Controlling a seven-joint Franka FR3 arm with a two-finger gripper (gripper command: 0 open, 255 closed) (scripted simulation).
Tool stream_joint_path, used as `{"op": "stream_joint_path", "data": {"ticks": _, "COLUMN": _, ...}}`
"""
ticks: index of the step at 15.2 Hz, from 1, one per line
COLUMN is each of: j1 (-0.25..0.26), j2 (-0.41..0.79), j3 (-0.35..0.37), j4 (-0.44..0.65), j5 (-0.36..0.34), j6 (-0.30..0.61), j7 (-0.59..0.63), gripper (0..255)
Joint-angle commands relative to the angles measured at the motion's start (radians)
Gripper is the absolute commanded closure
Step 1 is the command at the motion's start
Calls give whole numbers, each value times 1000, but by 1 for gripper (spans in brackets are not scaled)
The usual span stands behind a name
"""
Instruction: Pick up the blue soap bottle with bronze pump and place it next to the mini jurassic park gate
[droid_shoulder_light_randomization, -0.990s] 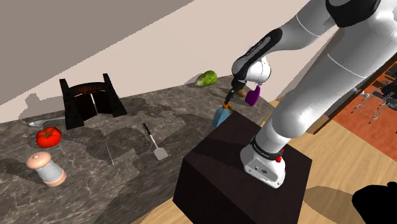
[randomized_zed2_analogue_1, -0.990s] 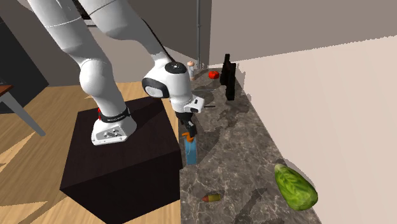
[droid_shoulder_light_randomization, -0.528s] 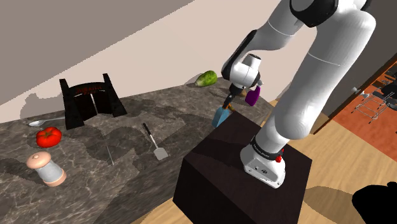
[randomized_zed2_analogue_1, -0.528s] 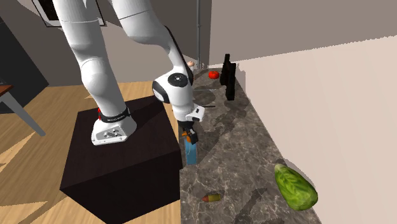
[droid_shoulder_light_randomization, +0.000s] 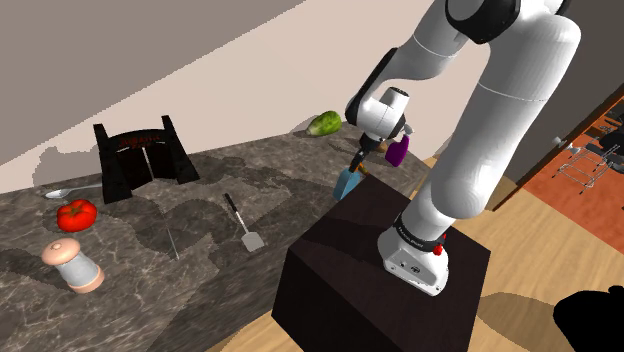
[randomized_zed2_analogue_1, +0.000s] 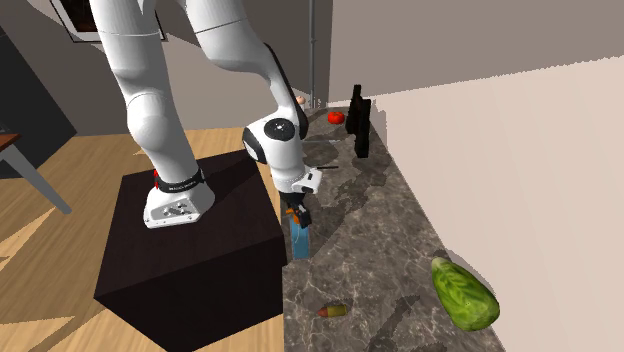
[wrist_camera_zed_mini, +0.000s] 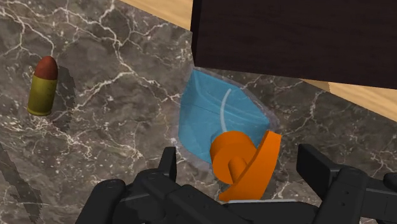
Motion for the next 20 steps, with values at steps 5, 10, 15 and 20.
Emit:
{"op": "stream_joint_path", "data": {"ticks": 5, "j1": 0, "j2": 0, "j3": 0, "j4": 0, "j5": 0, "j6": 0, "j7": 0, "gripper": 255}}
{"op": "stream_joint_path", "data": {"ticks": 10, "j1": 1, "j2": -1, "j3": -1, "j4": -1, "j5": -3, "j6": 0, "j7": 3, "gripper": 255}}
{"op": "stream_joint_path", "data": {"ticks": 15, "j1": 72, "j2": -113, "j3": -140, "j4": -44, "j5": -320, "j6": -14, "j7": 241, "gripper": 255}}
{"op": "stream_joint_path", "data": {"ticks": 20, "j1": -9, "j2": -257, "j3": -155, "j4": -68, "j5": -720, "j6": -78, "j7": 532, "gripper": 255}}
